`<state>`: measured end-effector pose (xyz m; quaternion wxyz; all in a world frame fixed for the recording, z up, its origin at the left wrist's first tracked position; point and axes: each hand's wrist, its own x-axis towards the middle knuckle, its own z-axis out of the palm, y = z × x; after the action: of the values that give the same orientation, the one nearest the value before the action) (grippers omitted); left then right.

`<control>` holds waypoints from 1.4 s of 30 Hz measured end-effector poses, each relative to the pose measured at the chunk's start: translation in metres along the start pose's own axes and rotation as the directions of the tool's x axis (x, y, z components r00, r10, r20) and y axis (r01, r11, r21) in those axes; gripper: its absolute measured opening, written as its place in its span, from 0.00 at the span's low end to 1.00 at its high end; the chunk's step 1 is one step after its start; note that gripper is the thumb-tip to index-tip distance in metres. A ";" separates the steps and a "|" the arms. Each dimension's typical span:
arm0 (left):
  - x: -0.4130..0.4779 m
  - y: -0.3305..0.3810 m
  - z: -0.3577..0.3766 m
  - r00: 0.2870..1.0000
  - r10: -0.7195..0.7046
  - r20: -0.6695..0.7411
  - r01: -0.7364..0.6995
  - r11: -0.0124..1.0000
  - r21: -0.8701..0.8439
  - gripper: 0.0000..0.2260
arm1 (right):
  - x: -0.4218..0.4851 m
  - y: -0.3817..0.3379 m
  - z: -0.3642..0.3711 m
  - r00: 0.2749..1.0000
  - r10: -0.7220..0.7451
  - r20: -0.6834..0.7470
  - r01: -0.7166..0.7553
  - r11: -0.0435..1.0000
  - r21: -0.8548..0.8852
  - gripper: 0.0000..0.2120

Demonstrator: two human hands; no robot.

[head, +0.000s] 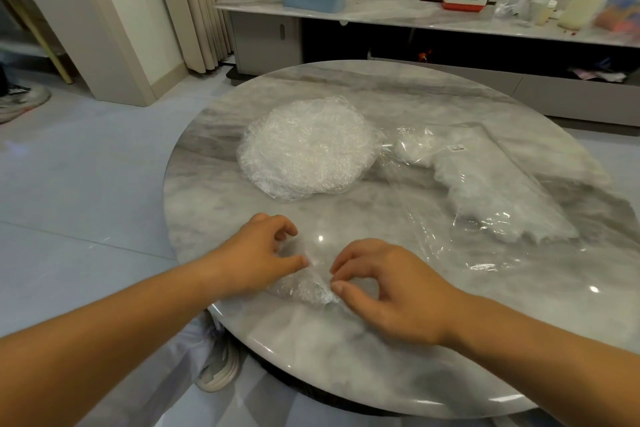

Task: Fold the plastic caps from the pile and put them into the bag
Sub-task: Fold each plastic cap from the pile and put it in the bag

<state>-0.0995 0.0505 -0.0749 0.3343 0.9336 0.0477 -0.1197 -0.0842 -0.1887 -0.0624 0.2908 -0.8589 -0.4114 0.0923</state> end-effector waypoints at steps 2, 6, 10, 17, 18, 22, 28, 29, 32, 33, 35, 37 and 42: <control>-0.003 -0.001 -0.010 0.997 -0.009 0.077 0.009 1.000 -0.008 0.12 | -0.008 -0.003 0.006 0.997 -0.055 0.050 0.058 0.995 -0.078 0.16; -0.010 0.012 -0.018 0.982 -0.093 0.165 0.120 0.980 -0.158 0.06 | -0.018 -0.001 0.012 0.986 -0.088 0.142 0.111 0.981 -0.161 0.17; -0.016 0.027 -0.009 0.982 -0.114 0.152 0.086 0.980 0.178 0.25 | -0.025 -0.002 0.015 0.973 -0.108 0.206 0.156 0.959 -0.235 0.17; -0.011 0.017 0.002 0.991 -0.130 0.029 0.109 0.921 0.373 0.22 | -0.037 -0.001 0.018 0.973 -0.098 0.208 0.156 0.947 -0.282 0.24; -0.010 0.014 0.002 0.991 -0.131 0.023 0.115 0.929 0.353 0.23 | -0.039 0.000 0.019 0.974 -0.096 0.205 0.156 0.941 -0.301 0.24; -0.011 0.008 0.004 0.997 -0.075 0.008 0.069 0.951 0.302 0.23 | -0.044 -0.002 0.020 0.981 -0.094 0.169 0.147 0.930 -0.338 0.24; -0.015 0.007 0.001 0.997 -0.072 0.013 0.073 0.997 -0.034 0.17 | -0.037 -0.008 0.017 0.996 -0.087 -0.019 0.080 0.967 -0.242 0.21; -0.016 0.008 0.004 0.994 -0.098 0.038 0.102 0.987 -0.124 0.17 | -0.035 -0.009 0.018 0.997 -0.079 -0.027 0.070 0.970 -0.233 0.21; -0.018 0.014 0.013 0.989 -0.114 0.092 0.137 0.944 -0.302 0.17 | -0.031 -0.010 0.023 0.995 -0.096 -0.012 0.089 0.959 -0.269 0.19; -0.018 0.016 0.015 0.989 -0.114 0.094 0.139 0.929 -0.342 0.16 | -0.030 -0.010 0.025 0.995 -0.103 0.004 0.099 0.949 -0.299 0.18; -0.017 0.017 0.018 0.990 -0.117 0.076 0.138 0.902 -0.409 0.14 | -0.029 -0.011 0.028 0.994 -0.101 0.049 0.112 0.926 -0.361 0.16; -0.017 0.018 0.018 0.990 -0.121 0.068 0.139 0.889 -0.435 0.14 | -0.030 -0.010 0.031 0.992 -0.075 0.097 0.107 0.914 -0.390 0.18; -0.017 0.018 0.012 0.984 -0.149 0.102 0.175 0.926 -0.336 0.17 | -0.033 -0.007 0.030 0.988 -0.020 0.152 0.071 0.939 -0.337 0.21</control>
<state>-0.1153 0.0291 -0.0681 0.4824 0.8487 0.1323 -0.1716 -0.1218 -0.1972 -0.0856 0.1087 -0.8774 -0.4612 0.0755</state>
